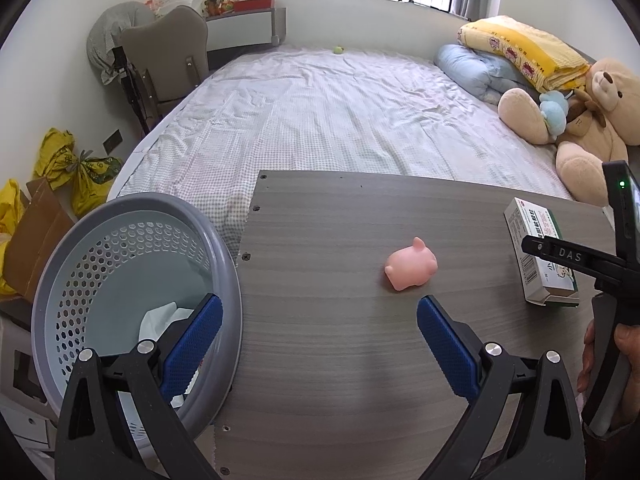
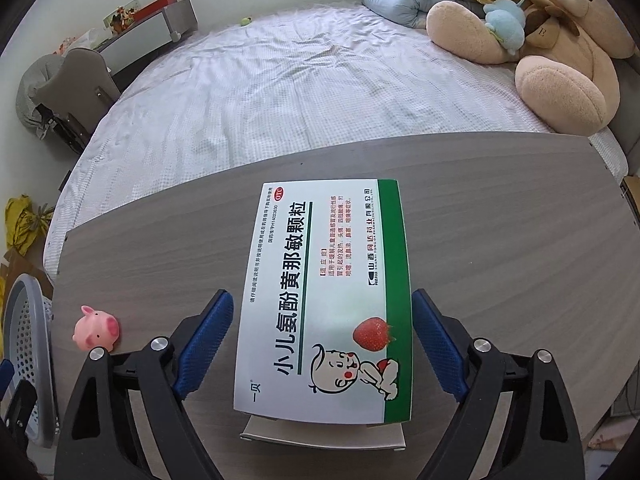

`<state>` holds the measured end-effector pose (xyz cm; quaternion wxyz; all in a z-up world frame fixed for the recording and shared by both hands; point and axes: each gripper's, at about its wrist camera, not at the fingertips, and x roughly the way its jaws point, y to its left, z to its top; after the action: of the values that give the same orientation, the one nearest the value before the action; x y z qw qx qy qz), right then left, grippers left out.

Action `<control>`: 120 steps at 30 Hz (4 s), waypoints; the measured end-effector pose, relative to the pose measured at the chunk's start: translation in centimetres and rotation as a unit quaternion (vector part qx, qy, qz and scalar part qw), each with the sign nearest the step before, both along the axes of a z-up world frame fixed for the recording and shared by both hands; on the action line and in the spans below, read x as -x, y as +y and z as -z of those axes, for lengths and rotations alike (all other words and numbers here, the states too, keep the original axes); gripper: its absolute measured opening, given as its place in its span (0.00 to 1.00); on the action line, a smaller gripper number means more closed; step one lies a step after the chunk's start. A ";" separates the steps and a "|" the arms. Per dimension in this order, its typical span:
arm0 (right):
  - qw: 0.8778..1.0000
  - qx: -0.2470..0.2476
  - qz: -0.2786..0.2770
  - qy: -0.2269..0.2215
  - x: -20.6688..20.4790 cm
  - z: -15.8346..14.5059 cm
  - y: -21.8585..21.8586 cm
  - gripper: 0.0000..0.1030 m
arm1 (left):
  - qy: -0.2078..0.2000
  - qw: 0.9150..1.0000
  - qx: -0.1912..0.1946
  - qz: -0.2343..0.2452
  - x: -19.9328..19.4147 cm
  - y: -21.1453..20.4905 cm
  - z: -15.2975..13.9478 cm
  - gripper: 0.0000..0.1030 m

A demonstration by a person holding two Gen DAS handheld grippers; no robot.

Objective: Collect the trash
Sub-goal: 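Lift the medicine box with the right gripper while the left gripper grasps the pink pig, then carry the pig and medicine box in both grippers over the basket, then open both grippers to drop the pig and medicine box into the basket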

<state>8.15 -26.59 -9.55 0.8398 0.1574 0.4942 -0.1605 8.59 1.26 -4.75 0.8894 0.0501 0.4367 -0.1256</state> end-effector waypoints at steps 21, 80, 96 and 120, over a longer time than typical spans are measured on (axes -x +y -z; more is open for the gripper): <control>0.999 -0.022 -0.018 -0.031 1.2 -0.1 -0.6 0.74 | 0.027 0.999 0.010 0.032 -1.3 -2.9 1.8 0.93; 0.962 -0.042 -0.235 -0.133 -0.3 -8.9 17.9 0.74 | -0.057 0.992 0.009 -0.116 0.2 12.3 -3.4 0.44; 0.913 -0.067 -0.390 -0.105 -6.0 -6.0 33.1 0.74 | -0.030 0.977 -0.010 -0.209 -0.8 21.2 -1.3 0.44; 0.920 -0.058 -0.372 -0.109 -7.0 -5.4 32.4 0.78 | -0.026 0.972 -0.018 -0.234 -1.3 22.5 -1.6 0.73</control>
<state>15.17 5.78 -4.12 0.8772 0.0272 0.4307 0.2103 9.92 23.79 -3.15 0.9042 -0.0345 0.4151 0.0950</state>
